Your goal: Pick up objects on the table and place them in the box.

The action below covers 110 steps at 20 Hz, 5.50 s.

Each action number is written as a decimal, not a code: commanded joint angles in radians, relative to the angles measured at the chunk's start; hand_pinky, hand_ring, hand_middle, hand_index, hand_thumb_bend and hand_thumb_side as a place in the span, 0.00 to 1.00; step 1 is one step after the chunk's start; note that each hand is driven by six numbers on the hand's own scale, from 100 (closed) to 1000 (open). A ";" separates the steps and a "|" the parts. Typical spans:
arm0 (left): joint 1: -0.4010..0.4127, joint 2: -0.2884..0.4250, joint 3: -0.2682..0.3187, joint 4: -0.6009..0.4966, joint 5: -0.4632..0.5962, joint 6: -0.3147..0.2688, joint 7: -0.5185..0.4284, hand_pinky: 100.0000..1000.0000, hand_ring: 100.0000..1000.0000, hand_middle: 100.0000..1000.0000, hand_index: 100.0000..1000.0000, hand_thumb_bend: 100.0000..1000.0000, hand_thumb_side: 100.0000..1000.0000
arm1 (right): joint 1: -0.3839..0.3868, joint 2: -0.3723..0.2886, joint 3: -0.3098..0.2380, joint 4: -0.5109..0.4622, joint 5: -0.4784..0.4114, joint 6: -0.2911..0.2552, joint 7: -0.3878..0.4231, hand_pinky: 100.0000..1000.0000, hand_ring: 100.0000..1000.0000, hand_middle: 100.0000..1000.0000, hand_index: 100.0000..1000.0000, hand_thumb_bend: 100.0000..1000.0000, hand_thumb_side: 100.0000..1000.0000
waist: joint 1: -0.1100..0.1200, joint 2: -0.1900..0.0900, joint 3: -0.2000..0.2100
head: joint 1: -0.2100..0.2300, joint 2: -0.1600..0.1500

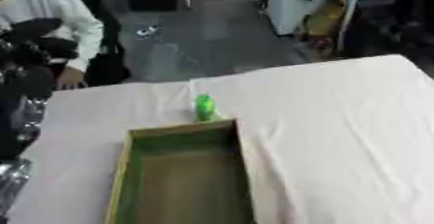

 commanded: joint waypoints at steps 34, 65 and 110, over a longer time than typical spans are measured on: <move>-0.018 0.022 0.002 -0.018 0.015 0.003 -0.016 0.62 0.61 0.76 0.80 0.26 0.56 | -0.269 -0.402 0.177 0.279 -0.131 0.061 0.605 0.53 0.76 0.81 0.93 0.23 0.67 | -0.032 -0.030 0.063 | -0.034 0.182; -0.112 -0.033 -0.014 -0.018 0.069 -0.012 -0.040 0.62 0.62 0.76 0.80 0.28 0.55 | -0.517 -0.146 0.285 0.722 0.056 -0.124 0.835 0.70 0.82 0.87 0.96 0.38 0.92 | -0.023 -0.004 0.143 | -0.128 0.085; -0.234 -0.135 -0.035 -0.018 0.073 -0.038 -0.064 0.63 0.62 0.76 0.80 0.29 0.53 | -0.653 -0.023 0.261 0.968 0.485 -0.185 0.570 0.68 0.76 0.81 0.89 0.40 0.82 | -0.046 0.074 0.318 | -0.317 0.025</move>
